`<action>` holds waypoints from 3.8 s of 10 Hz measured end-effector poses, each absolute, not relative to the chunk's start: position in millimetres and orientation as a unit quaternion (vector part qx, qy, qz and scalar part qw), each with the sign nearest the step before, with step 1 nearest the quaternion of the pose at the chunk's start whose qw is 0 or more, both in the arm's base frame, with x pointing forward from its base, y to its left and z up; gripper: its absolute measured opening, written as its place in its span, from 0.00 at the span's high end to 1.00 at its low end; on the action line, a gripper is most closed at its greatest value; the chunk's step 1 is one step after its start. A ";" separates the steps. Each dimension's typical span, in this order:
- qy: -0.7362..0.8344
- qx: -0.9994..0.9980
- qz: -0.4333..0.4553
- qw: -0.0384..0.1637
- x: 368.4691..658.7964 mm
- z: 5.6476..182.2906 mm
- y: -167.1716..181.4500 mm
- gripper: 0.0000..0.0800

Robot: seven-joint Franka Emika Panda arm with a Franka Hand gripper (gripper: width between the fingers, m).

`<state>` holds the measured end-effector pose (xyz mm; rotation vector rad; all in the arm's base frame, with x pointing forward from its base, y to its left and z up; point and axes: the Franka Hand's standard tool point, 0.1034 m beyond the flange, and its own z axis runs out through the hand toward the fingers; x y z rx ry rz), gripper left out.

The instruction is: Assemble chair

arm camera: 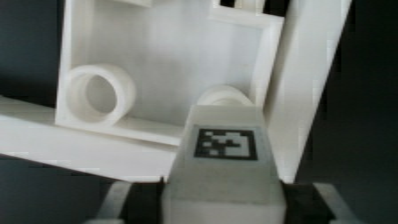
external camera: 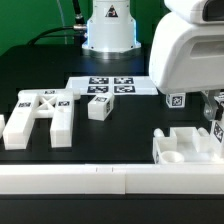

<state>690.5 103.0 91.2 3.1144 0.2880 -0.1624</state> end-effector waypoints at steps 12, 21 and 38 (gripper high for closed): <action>-0.368 0.929 -0.036 0.022 690.8 91.7 114.5 0.63; -0.629 0.777 -0.013 -0.015 684.3 90.7 123.4 0.63; -0.143 0.990 0.005 -0.021 684.4 86.4 113.6 0.19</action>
Offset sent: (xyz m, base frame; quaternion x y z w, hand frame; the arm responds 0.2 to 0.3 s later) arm 0.0000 0.0000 0.0000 0.0000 0.0000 0.1938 0.9810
